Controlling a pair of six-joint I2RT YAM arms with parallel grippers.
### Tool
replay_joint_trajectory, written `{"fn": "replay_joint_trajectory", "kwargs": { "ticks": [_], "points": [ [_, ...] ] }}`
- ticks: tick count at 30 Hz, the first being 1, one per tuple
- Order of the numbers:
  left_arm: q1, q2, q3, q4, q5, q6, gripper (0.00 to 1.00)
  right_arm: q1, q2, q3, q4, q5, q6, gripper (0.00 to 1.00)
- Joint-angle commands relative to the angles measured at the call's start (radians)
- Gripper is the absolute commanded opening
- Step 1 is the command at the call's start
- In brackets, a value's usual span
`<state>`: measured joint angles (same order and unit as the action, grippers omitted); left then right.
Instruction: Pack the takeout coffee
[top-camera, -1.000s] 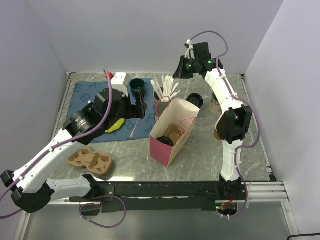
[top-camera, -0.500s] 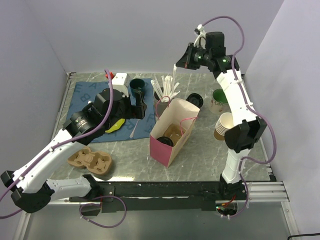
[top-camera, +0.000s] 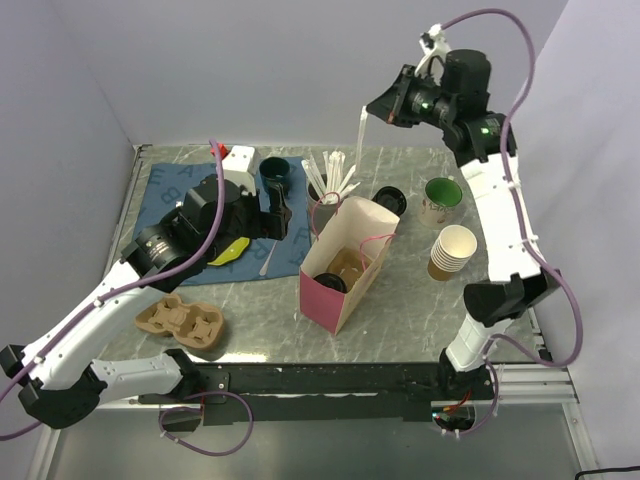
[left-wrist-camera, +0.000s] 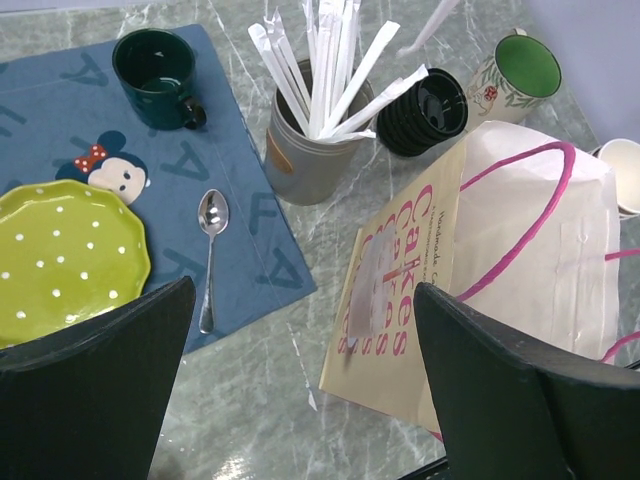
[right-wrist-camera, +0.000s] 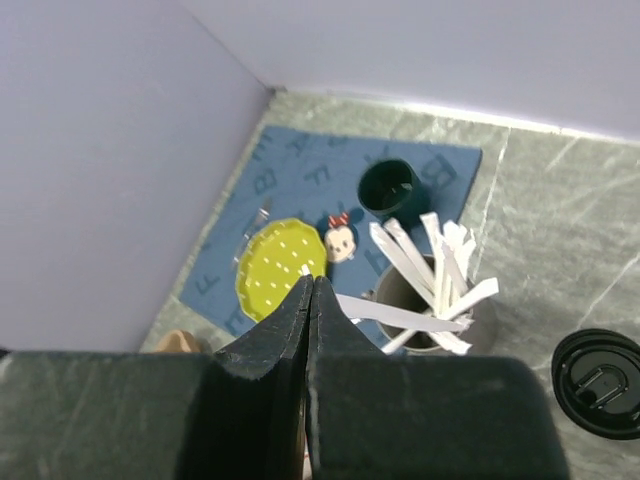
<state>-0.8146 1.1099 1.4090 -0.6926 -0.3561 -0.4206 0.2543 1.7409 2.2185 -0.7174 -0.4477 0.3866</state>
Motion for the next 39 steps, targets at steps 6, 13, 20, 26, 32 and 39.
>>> {"fn": "replay_joint_trajectory", "kwargs": {
  "ticks": [6,13,20,26,32,39],
  "points": [
    [0.006,-0.045,-0.012,0.08,0.037,0.054,0.97,-0.009,-0.211,0.093,0.072,0.044,0.029,0.0],
    [0.008,-0.054,0.011,0.067,0.071,0.06,0.97,-0.009,-0.374,-0.028,0.053,0.006,0.083,0.0],
    [0.008,-0.105,0.012,0.053,0.088,0.057,0.97,0.003,-0.546,-0.294,0.079,-0.049,0.149,0.0],
    [0.008,-0.137,-0.001,0.033,0.1,0.046,0.97,0.011,-0.659,-0.542,0.179,-0.045,0.182,0.0],
    [0.008,-0.156,-0.025,0.036,0.118,0.034,0.97,0.042,-0.647,-0.602,0.203,-0.034,0.153,0.0],
    [0.008,-0.179,-0.048,0.035,0.118,0.005,0.97,0.155,-0.613,-0.62,0.101,0.058,-0.007,0.0]
  ]
}}
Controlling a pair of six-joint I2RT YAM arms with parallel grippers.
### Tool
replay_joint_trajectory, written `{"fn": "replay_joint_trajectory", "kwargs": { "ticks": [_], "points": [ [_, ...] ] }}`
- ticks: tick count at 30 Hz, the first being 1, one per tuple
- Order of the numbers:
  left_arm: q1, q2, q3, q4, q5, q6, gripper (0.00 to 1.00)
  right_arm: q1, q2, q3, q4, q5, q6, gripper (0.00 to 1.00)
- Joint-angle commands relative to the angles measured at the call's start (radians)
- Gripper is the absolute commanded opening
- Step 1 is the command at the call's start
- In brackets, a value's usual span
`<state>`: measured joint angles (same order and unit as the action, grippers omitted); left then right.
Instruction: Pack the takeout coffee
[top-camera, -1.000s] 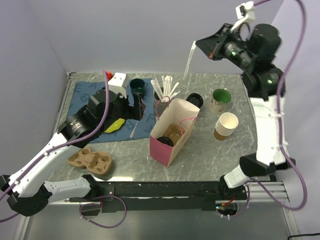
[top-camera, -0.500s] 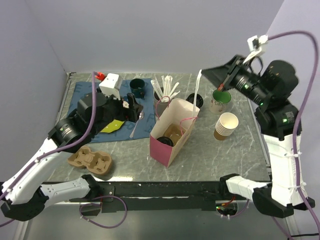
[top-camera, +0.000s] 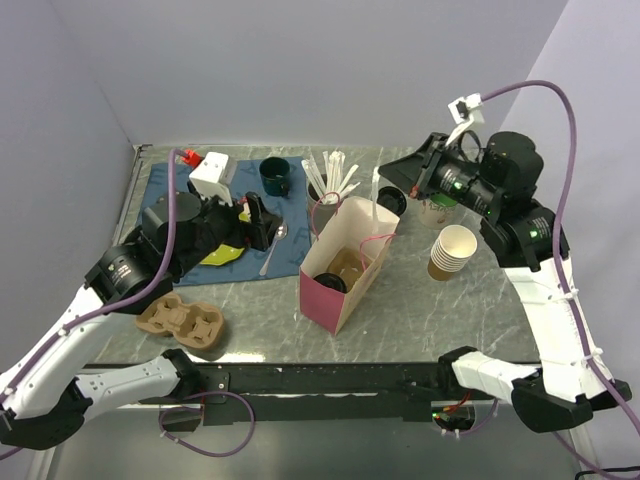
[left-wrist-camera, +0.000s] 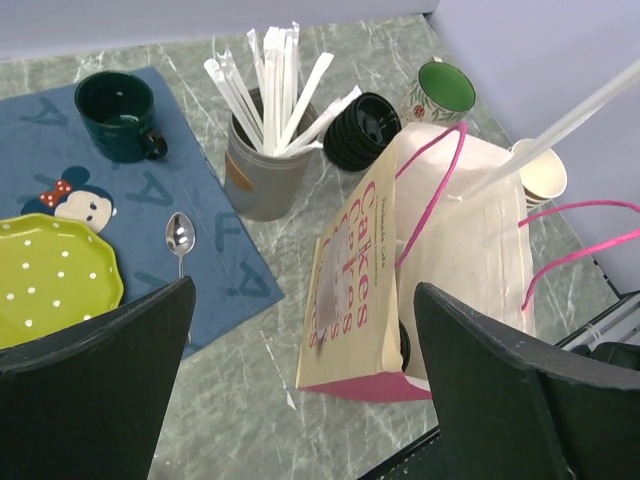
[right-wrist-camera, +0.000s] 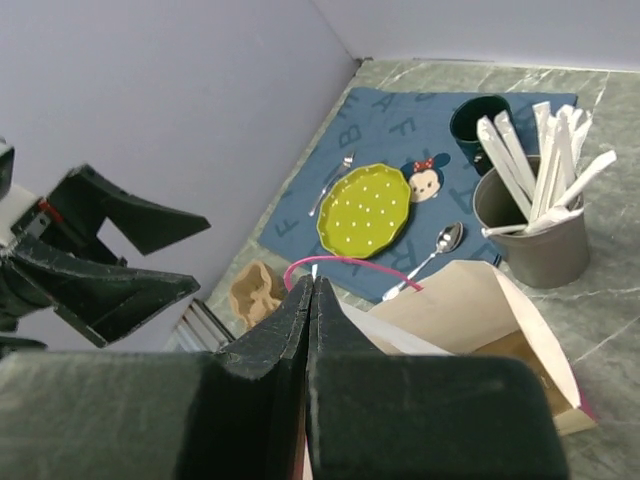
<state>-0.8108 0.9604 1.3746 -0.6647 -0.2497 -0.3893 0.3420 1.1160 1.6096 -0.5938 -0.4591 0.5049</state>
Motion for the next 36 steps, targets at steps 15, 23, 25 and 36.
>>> {"fn": "replay_joint_trajectory", "kwargs": {
  "ticks": [15,23,25,36],
  "points": [
    [0.004,-0.037,-0.036,0.01,0.039,-0.01,0.97,0.215,-0.076,-0.012,-0.253,0.214,-0.233,0.61],
    [0.004,-0.028,0.003,0.034,0.096,-0.011,0.97,0.215,-0.03,0.206,-0.495,0.29,-0.12,1.0],
    [0.004,-0.031,0.006,0.042,0.119,-0.016,0.97,0.215,-0.028,0.231,-0.524,0.287,-0.106,1.0],
    [0.004,-0.055,-0.002,0.088,0.13,-0.079,0.97,0.215,-0.079,0.176,-0.577,0.315,0.066,1.0]
  ]
}}
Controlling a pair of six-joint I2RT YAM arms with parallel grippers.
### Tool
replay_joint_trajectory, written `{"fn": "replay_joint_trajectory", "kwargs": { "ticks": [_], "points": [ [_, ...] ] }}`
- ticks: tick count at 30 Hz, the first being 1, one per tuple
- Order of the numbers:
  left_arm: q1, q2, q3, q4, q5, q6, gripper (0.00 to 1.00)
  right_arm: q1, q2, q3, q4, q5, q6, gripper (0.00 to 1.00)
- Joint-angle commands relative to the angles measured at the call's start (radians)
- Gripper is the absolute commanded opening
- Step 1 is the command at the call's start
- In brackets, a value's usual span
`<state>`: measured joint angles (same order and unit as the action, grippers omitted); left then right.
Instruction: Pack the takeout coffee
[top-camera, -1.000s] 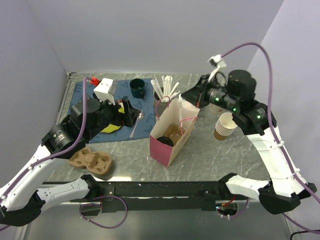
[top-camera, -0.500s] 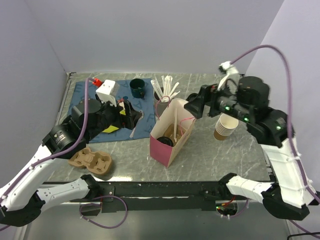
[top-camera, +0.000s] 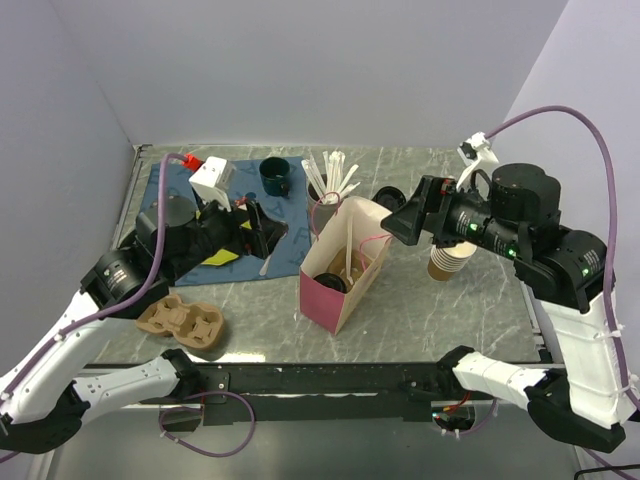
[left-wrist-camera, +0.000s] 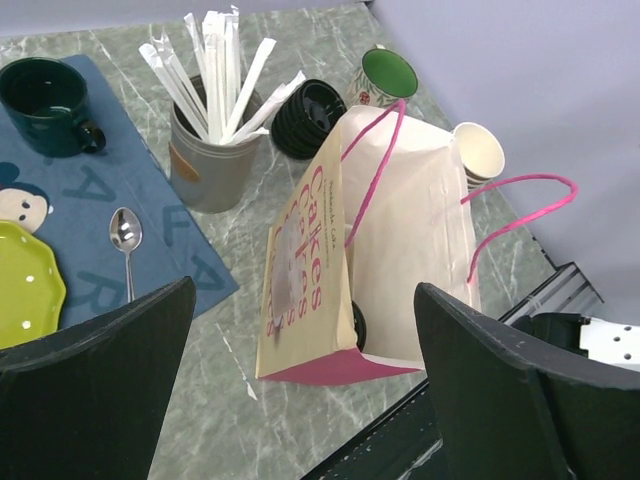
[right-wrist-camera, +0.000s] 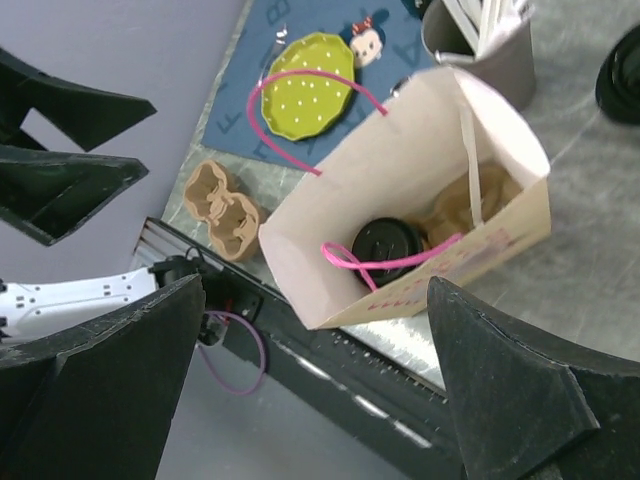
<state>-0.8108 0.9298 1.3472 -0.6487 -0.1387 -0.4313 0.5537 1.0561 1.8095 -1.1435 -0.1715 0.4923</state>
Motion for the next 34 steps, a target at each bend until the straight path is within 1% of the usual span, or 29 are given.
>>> {"fn": "replay_joint_trajectory", "kwargs": {
  "ticks": [1,11,21,34],
  "points": [
    [0.004,-0.031,0.018,0.083,0.021,-0.04,0.97,0.003,-0.022,-0.03,-0.033,0.03,0.081,1.0],
    [0.004,-0.082,-0.057,0.181,0.013,-0.093,0.97,0.005,-0.06,-0.096,-0.01,0.04,0.088,1.0],
    [0.004,-0.092,-0.054,0.178,-0.018,-0.057,0.97,0.003,-0.056,-0.128,0.054,-0.008,0.083,1.0],
    [0.004,-0.108,-0.062,0.167,-0.032,-0.063,0.97,0.003,-0.054,-0.156,0.099,-0.013,0.074,1.0]
  ]
}}
